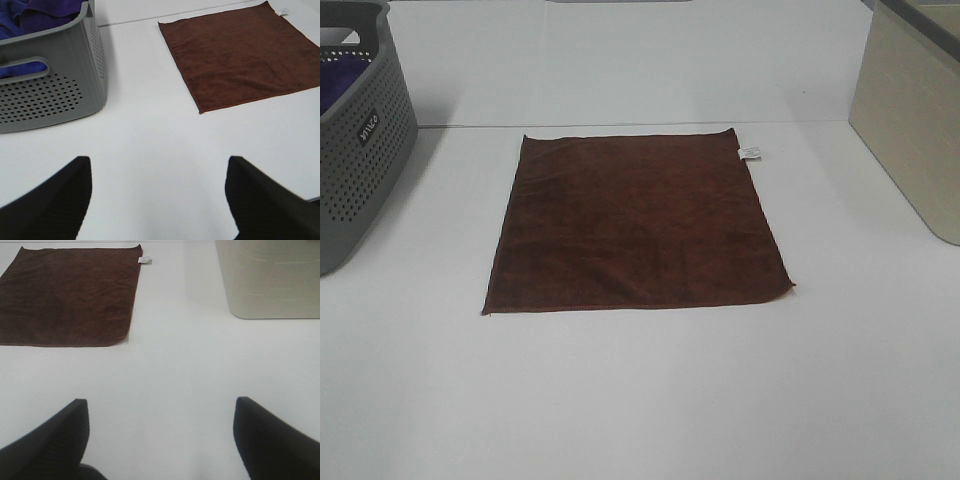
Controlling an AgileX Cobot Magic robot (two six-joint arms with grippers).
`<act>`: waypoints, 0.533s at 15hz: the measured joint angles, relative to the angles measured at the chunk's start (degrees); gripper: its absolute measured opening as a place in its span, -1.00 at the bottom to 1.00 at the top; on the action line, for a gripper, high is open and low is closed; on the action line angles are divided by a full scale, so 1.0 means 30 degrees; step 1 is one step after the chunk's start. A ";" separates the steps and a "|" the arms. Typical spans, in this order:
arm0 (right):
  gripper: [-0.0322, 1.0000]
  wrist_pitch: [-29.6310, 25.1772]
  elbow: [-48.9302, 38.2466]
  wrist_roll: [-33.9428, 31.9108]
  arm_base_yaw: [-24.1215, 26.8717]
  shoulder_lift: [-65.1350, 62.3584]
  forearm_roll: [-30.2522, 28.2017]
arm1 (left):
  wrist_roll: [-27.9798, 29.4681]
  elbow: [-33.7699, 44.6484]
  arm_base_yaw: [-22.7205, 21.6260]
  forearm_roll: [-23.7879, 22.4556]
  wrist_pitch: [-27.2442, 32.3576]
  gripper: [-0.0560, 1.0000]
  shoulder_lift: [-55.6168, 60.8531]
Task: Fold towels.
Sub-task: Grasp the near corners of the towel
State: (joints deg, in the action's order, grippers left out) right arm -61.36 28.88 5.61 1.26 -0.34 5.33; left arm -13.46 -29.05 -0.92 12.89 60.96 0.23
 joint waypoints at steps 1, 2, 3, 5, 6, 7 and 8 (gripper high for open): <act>0.52 0.0000 0.0000 0.0000 0.0000 0.0000 0.0000 | 0.0000 0.0000 0.0000 0.0000 0.0000 0.46 0.0000; 0.52 0.0000 0.0000 0.0000 0.0000 0.0000 0.0000 | 0.0000 0.0000 0.0000 0.0000 0.0000 0.46 0.0000; 0.52 0.0000 0.0000 0.0000 0.0000 0.0000 0.0000 | 0.0000 0.0000 0.0000 0.0000 0.0000 0.46 0.0000; 0.52 0.0000 0.0000 0.0000 0.0000 0.0000 0.0000 | 0.0000 0.0000 0.0000 0.0000 0.0000 0.46 0.0000; 0.52 0.0000 0.0000 0.0000 0.0000 0.0000 0.0000 | 0.0000 0.0000 0.0000 0.0000 0.0000 0.46 0.0000; 0.52 0.0000 0.0000 0.0000 0.0000 0.0000 0.0000 | 0.0000 0.0000 0.0000 0.0000 0.0000 0.46 0.0000; 0.52 0.0000 0.0000 0.0000 0.0000 0.0000 0.0000 | 0.0000 0.0000 0.0000 0.0000 0.0000 0.46 0.0000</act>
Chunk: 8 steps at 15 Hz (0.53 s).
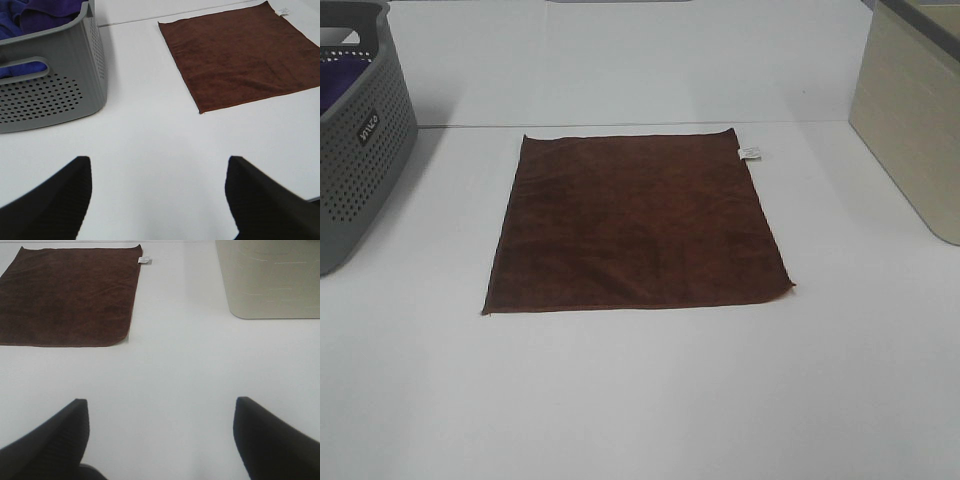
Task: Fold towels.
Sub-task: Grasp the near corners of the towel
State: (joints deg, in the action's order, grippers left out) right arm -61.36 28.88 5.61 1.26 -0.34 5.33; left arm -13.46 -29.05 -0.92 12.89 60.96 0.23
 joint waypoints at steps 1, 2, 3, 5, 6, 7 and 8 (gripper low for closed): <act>0.52 0.0000 0.0000 0.0000 0.0000 0.0000 0.0000 | 0.0000 0.0000 0.0000 0.0000 0.0000 0.46 0.0000; 0.52 0.0000 0.0000 0.0000 0.0000 0.0000 0.0000 | 0.0000 0.0000 0.0000 0.0000 0.0000 0.46 0.0000; 0.52 0.0000 0.0000 0.0000 0.0000 0.0000 0.0000 | 0.0000 0.0000 0.0000 0.0000 0.0000 0.46 0.0000; 0.52 0.0000 0.0000 0.0000 0.0000 0.0000 0.0000 | 0.0000 0.0000 0.0000 0.0000 0.0000 0.46 0.0000; 0.52 0.0000 0.0000 0.0000 0.0000 0.0000 0.0000 | 0.0000 0.0000 0.0000 0.0000 0.0000 0.46 0.0000; 0.52 0.0000 0.0000 0.0000 0.0000 0.0000 0.0000 | 0.0000 0.0000 0.0000 0.0000 0.0000 0.46 0.0000; 0.52 0.0000 0.0000 0.0000 0.0000 0.0000 0.0000 | 0.0000 0.0000 0.0000 0.0000 0.0000 0.46 0.0019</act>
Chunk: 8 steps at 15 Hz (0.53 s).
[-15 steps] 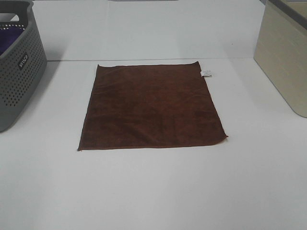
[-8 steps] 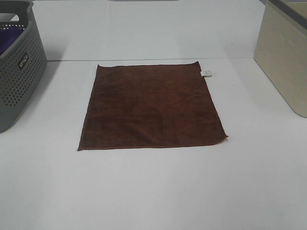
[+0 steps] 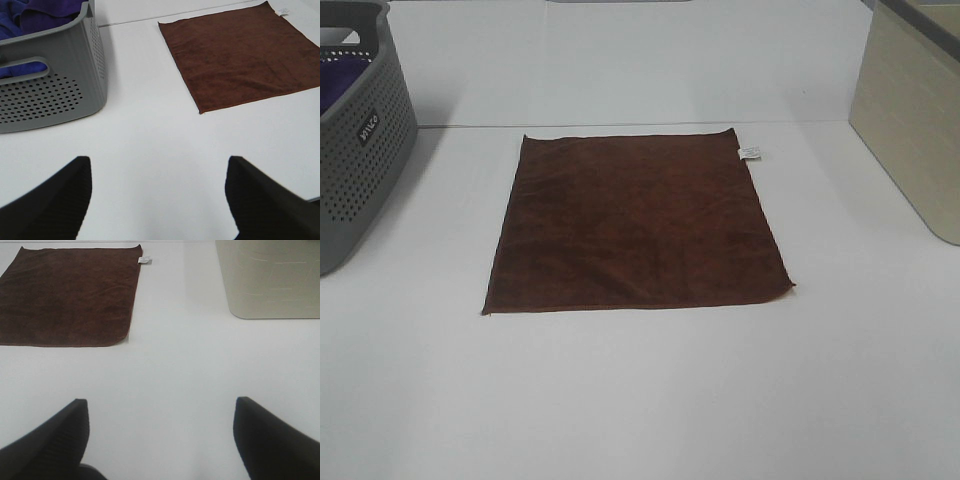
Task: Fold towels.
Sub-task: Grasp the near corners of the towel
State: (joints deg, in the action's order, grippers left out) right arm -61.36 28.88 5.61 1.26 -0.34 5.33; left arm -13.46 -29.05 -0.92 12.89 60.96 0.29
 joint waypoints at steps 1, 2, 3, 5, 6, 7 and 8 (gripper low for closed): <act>0.52 0.0000 0.0000 0.0000 0.0000 0.0000 0.0000 | 0.0000 0.0000 0.0000 0.0000 0.0000 0.46 0.0000; 0.52 0.0000 0.0000 0.0000 0.0000 0.0000 0.0000 | 0.0000 0.0000 0.0000 0.0000 0.0000 0.46 0.0000; 0.52 0.0000 0.0000 0.0000 0.0000 0.0000 0.0000 | 0.0000 0.0000 0.0000 0.0000 0.0000 0.46 0.0000; 0.52 0.0000 0.0000 0.0000 0.0000 0.0000 0.0000 | 0.0000 0.0000 0.0000 0.0000 0.0000 0.46 0.0000; 0.52 0.0000 0.0000 0.0000 0.0000 0.0000 0.0000 | 0.0000 0.0000 0.0000 0.0000 0.0000 0.46 0.0000; 0.52 0.0000 0.0000 0.0000 0.0000 0.0000 0.0000 | 0.0000 0.0000 0.0000 0.0000 0.0000 0.46 0.0000; 0.52 0.0000 0.0000 0.0000 0.0000 0.0000 0.0000 | 0.0000 0.0000 0.0000 0.0000 0.0000 0.46 0.0000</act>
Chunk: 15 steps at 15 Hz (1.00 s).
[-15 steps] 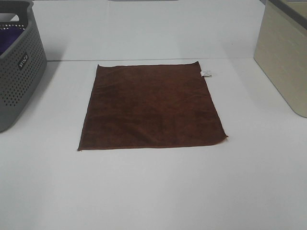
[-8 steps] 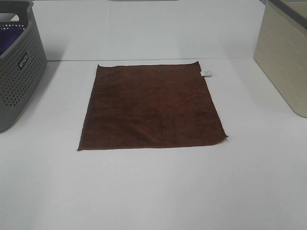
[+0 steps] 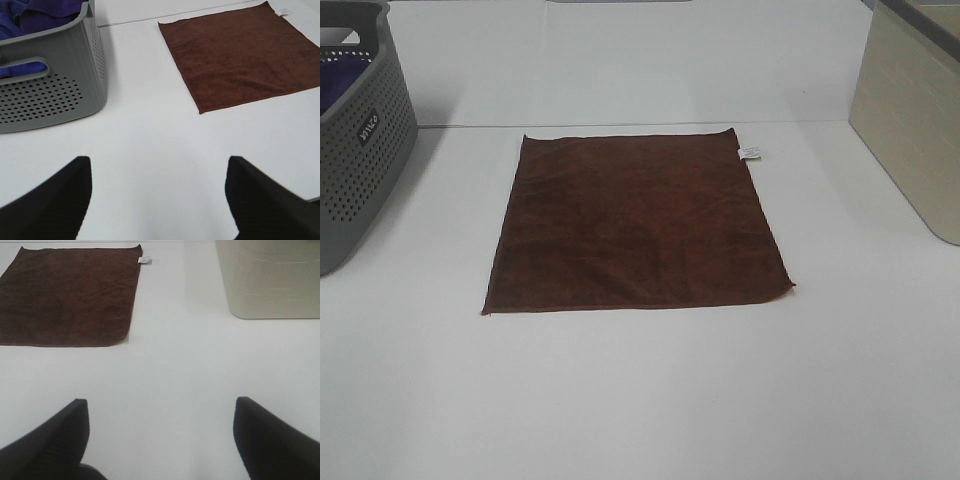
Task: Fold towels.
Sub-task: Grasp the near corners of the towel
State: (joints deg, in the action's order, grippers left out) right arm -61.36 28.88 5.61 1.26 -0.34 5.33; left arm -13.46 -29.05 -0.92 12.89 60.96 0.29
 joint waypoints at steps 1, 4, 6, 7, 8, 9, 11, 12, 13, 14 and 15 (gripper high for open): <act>0.52 0.0000 0.0000 0.0000 0.0000 0.0000 0.0000 | 0.0000 0.0000 0.0000 0.0000 0.0000 0.46 0.0000; 0.52 0.0000 0.0000 0.0000 0.0000 0.0000 0.0000 | 0.0000 0.0000 0.0000 0.0000 0.0000 0.46 0.0000; 0.52 0.0000 0.0000 0.0000 0.0000 0.0000 0.0000 | 0.0000 0.0000 0.0000 0.0000 0.0000 0.46 0.0000; 0.52 0.0000 0.0000 0.0000 0.0000 0.0000 0.0000 | 0.0000 0.0000 0.0000 0.0000 0.0000 0.46 0.0000; 0.52 0.0000 0.0000 0.0000 0.0000 0.0000 0.0000 | 0.0000 0.0000 0.0000 0.0000 0.0000 0.46 0.0000; 0.52 0.0000 0.0000 0.0000 0.0000 0.0000 0.0000 | 0.0000 0.0000 0.0000 0.0000 0.0000 0.46 0.0000; 0.52 0.0000 0.0000 0.0000 0.0000 0.0000 0.0000 | 0.0000 0.0000 0.0000 0.0000 0.0000 0.46 0.0000; 0.52 0.0000 0.0000 0.0000 0.0000 0.0000 0.0000 | 0.0000 0.0000 0.0000 0.0019 0.0000 0.46 0.0000; 0.52 0.0000 0.0000 0.0000 0.0000 0.0000 0.0000 | 0.0000 0.0000 0.0000 0.0095 0.0000 0.46 0.0000; 0.52 0.0000 0.0000 0.0000 0.0000 0.0000 0.0000 | 0.0000 0.0000 0.0000 0.0363 0.0000 0.46 0.0000; 0.52 0.0000 0.0000 0.0000 0.0000 0.0000 0.0000 | 0.0000 0.0000 0.0000 0.0439 -0.0076 0.46 0.0000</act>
State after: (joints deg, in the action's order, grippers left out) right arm -61.36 28.88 5.61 1.26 -0.34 5.33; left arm -13.46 -29.05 -0.92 14.21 60.73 0.29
